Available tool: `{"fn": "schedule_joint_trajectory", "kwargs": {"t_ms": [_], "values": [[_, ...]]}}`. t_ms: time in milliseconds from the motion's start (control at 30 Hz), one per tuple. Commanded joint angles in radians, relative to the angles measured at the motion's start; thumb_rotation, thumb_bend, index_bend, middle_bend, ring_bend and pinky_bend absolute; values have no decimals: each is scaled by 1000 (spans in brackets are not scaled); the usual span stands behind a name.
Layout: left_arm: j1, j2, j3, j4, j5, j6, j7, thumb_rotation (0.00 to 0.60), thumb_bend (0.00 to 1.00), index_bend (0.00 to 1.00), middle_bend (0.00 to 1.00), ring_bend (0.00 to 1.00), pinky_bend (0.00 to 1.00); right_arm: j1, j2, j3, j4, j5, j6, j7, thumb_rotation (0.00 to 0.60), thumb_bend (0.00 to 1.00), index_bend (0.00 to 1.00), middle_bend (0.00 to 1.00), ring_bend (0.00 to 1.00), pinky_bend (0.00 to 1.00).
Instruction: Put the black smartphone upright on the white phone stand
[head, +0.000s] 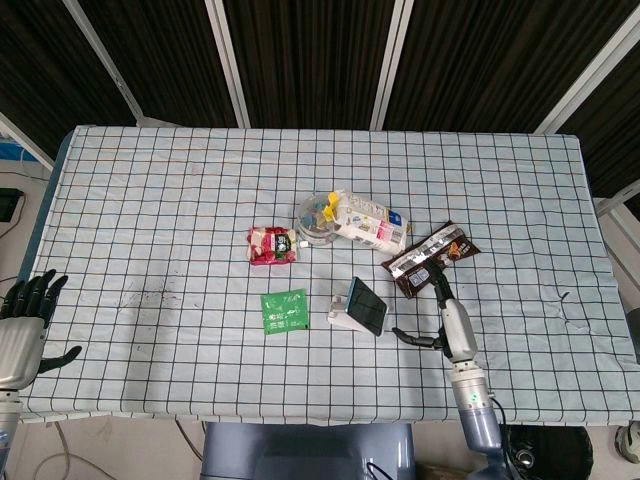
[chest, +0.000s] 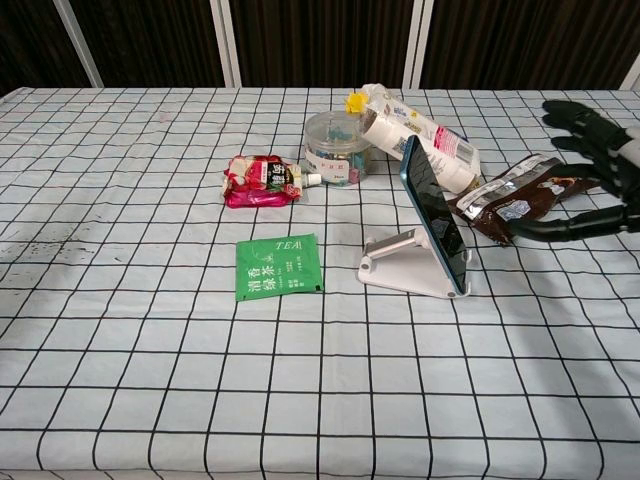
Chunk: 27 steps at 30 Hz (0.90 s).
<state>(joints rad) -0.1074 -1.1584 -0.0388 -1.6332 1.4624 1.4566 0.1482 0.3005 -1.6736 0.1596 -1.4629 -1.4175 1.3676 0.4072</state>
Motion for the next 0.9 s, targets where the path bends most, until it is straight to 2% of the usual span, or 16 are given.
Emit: {"fn": "schedule_joint_trajectory", "kwargs": {"t_ms": [33,233,367,467,633,900], "values": [[1,2,2,1,6,4,-5,600,0,0,0,0,0,-32,125,3,-112,5,21,-70,600,110,0,0,0,144],[5,6,5,4,19,15,-13,600,0,0,0,0,0,-87,333,-13,-229,21,40,-159,600,130,0,0,0,144],[5,6,8,5,32,21,-7,600,0,0,0,0,0,-124,441,-60,-216,-21,66,-264,600,132,0,0,0,143],[7,5,10,7,41,27,0,600,0,0,0,0,0,-145,479,-83,-199,-45,87,-309,600,132,0,0,0,144],[7,3,9,16,41,28,6,600,0,0,0,0,0,-173,520,-115,-153,-81,120,-459,600,132,0,0,0,143],[5,-2,5,21,37,28,23,600,0,0,0,0,0,-186,511,-113,-179,-26,104,-595,600,131,0,0,0,143]]}}
